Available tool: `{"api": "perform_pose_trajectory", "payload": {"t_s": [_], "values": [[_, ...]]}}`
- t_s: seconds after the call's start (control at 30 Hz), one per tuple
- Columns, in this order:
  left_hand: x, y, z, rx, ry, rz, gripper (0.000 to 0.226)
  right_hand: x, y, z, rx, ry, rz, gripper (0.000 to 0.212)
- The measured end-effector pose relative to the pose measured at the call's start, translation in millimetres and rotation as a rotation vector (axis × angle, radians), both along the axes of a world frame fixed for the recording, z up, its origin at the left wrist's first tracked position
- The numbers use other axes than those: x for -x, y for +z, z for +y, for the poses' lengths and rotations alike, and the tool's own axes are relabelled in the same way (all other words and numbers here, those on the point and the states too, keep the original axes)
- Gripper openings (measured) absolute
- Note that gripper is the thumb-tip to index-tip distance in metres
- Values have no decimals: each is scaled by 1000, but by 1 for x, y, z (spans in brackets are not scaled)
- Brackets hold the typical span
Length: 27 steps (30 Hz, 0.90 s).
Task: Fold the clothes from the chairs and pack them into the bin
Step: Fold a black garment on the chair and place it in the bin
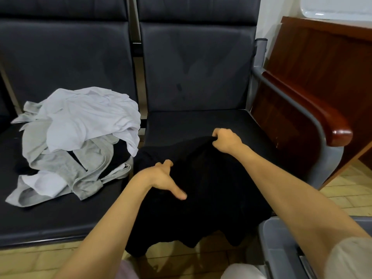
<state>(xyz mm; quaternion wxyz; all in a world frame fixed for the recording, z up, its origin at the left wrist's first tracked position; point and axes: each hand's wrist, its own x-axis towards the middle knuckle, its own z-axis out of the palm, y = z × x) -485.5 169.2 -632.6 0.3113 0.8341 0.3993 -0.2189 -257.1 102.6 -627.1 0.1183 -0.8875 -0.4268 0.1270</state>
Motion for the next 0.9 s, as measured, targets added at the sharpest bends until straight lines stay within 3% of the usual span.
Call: {"api": "perform_pose_trajectory", "payload": {"t_s": [0.07, 0.13, 0.2, 0.3, 0.37, 0.47, 0.6, 0.7, 0.8, 0.9], "values": [[-5, -4, -9, -117, -93, 105, 113, -3, -3, -5, -89, -20, -132, 26], [-10, -10, -9, -256, -29, 48, 101, -8, -11, -17, -114, 54, -194, 39], [-8, -16, 0, -401, 133, -98, 93, -10, -20, -32, -49, 295, -99, 57], [0, -24, 12, -719, 277, -234, 80, -6, -32, -51, 167, 518, 14, 52], [-1, -30, 8, -735, 326, -370, 60, -5, -35, -59, 284, 389, -110, 53], [-15, -21, -17, -525, 279, -458, 43, 4, -27, -61, 400, -4, -189, 65], [-32, -9, -70, -310, 8, -133, 86, 20, -15, -60, 491, -113, -216, 48], [-39, -16, -67, -407, -102, 61, 84, 23, 2, -57, 542, -137, -93, 40], [-38, -21, -37, -656, 14, -27, 61, 28, 18, -54, 565, -106, 131, 52], [-32, -16, -22, -808, 164, -202, 56, 25, 16, -46, 223, 12, 126, 42]]}}
